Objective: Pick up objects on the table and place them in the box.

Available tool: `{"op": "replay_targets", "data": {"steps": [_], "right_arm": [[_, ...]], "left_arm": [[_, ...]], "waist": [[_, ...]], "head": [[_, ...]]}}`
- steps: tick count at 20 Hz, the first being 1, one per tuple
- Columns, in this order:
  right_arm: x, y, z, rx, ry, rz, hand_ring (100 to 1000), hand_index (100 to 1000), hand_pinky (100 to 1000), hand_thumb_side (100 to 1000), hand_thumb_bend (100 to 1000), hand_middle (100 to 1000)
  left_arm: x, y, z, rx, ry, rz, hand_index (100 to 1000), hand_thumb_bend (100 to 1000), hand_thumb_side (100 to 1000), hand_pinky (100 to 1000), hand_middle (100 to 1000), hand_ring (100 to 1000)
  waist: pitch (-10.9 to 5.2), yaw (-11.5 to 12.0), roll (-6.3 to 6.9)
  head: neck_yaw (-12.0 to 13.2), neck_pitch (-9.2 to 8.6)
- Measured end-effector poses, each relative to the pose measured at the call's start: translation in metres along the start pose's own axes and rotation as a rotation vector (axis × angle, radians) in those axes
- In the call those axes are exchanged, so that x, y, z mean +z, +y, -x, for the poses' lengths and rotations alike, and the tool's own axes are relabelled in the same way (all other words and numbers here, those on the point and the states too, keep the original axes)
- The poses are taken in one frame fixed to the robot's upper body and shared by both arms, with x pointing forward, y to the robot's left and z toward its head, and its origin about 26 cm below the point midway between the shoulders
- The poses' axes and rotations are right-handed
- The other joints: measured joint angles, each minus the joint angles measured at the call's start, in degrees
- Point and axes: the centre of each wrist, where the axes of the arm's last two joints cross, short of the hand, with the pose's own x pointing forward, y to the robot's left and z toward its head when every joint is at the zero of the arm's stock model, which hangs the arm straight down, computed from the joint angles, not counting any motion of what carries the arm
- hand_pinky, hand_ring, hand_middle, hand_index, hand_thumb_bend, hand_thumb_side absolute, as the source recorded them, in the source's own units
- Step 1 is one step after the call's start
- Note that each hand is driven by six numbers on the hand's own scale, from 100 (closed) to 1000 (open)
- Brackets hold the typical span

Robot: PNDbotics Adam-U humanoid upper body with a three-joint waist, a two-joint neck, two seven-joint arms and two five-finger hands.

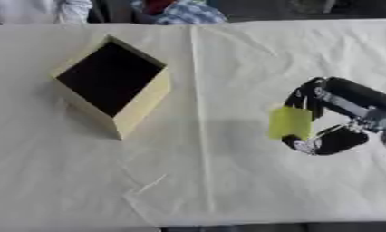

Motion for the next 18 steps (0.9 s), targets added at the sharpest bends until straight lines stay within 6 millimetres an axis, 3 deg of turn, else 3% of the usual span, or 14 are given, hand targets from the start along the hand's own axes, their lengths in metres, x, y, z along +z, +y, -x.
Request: {"op": "replay_targets", "data": {"steps": [12, 15, 18], "right_arm": [[-0.028, -0.061, -0.03, 0.091, -0.159, 0.189, 455, 465, 486, 100, 100, 312], [-0.045, -0.093, -0.057, 0.124, -0.228, 0.245, 454, 465, 482, 100, 100, 311], [-0.058, -0.111, -0.083, 0.118, -0.272, 0.262, 456, 466, 485, 100, 100, 314]], "left_arm": [[-0.003, -0.004, 0.001, 0.02, 0.004, 0.022, 659, 100, 703, 728, 894, 856], [-0.004, -0.004, 0.0, 0.025, -0.001, 0.027, 659, 100, 703, 728, 894, 856], [-0.006, -0.004, 0.0, 0.027, -0.003, 0.03, 660, 100, 702, 728, 894, 856]], "waist": [[-0.11, 3.0, -0.51], [-0.11, 3.0, -0.59], [0.03, 3.4, -0.84]], "head": [[-2.7, -0.39], [-3.2, -0.45], [-3.8, -0.5]]}}
